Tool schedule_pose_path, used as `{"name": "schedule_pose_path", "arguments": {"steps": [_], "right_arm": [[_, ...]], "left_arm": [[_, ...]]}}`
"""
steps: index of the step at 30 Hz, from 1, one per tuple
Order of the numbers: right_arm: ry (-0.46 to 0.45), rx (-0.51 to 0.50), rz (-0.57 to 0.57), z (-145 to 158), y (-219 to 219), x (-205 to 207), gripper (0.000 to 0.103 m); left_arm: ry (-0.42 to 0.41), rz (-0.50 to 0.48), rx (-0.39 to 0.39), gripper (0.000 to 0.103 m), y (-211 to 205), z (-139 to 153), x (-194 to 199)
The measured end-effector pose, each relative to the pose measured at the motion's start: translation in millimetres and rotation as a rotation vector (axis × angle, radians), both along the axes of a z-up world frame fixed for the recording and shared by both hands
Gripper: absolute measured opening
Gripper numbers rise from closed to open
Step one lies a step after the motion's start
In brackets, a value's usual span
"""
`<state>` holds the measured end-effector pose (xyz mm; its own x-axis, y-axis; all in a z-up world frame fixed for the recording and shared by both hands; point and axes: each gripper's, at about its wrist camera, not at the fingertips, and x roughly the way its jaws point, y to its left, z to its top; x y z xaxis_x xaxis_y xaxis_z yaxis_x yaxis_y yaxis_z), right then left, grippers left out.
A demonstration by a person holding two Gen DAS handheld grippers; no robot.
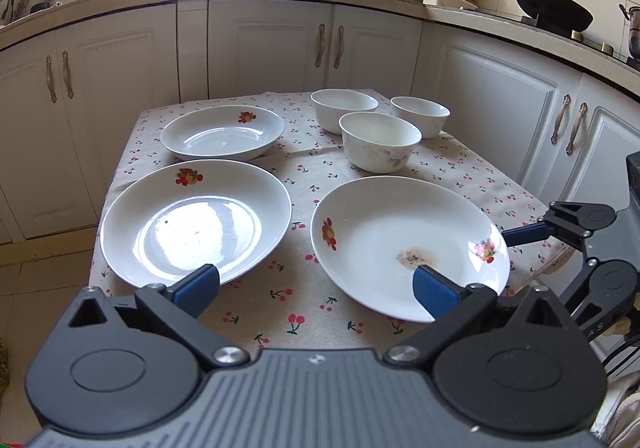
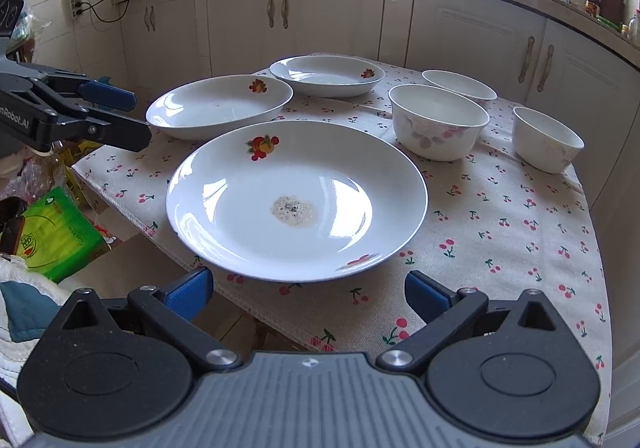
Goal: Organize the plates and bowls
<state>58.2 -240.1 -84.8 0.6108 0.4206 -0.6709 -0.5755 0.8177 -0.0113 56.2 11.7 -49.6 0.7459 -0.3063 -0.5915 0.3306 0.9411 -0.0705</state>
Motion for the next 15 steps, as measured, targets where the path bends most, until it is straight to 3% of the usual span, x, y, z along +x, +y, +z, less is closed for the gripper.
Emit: {"name": "schedule_pose_path", "arguments": {"steps": [15], "right_arm": [[0.008, -0.012, 0.044, -15, 9, 17, 0.103]], "left_arm": [[0.044, -0.125, 0.054, 0.102, -28, 1, 29]]}}
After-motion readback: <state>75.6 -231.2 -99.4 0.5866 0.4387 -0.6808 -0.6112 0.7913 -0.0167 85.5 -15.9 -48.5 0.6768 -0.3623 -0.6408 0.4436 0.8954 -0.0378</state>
